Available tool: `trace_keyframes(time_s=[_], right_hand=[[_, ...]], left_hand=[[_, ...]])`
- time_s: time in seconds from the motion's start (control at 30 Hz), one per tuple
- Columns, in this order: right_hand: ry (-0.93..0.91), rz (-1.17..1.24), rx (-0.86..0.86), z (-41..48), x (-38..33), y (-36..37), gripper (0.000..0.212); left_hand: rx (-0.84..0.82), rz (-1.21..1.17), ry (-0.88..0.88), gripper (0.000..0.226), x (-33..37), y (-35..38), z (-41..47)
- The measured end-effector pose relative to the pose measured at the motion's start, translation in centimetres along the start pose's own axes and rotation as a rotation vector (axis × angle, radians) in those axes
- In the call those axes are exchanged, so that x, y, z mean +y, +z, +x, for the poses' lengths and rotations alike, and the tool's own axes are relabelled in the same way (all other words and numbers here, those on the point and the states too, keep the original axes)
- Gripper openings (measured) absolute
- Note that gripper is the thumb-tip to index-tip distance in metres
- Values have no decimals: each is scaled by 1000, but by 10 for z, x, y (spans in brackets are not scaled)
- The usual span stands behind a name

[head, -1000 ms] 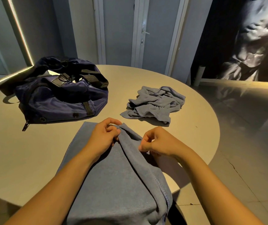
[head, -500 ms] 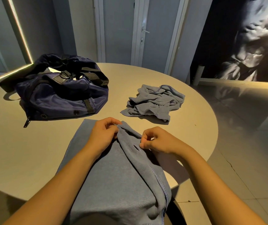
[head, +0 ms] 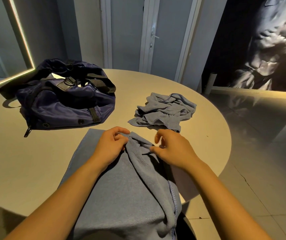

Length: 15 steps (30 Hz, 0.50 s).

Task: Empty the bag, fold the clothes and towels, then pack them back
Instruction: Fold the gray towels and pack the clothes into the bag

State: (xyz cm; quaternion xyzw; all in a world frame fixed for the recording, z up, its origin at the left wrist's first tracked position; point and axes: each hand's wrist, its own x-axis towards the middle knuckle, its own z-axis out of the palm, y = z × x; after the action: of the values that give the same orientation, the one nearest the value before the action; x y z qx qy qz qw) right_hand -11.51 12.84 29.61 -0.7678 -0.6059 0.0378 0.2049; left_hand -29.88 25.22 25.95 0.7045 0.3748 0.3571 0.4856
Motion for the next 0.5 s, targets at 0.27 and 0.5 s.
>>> trace_keyframes(time_s=[0.27,0.5], right_hand=[[-289,-253,-55,12,-13,10,11],[216,381,197,30,34,3,15]], left_hand=[[-9,-4,-2,21,-2,-3,1],[-19,-111,-11,14,5,-1,-3]])
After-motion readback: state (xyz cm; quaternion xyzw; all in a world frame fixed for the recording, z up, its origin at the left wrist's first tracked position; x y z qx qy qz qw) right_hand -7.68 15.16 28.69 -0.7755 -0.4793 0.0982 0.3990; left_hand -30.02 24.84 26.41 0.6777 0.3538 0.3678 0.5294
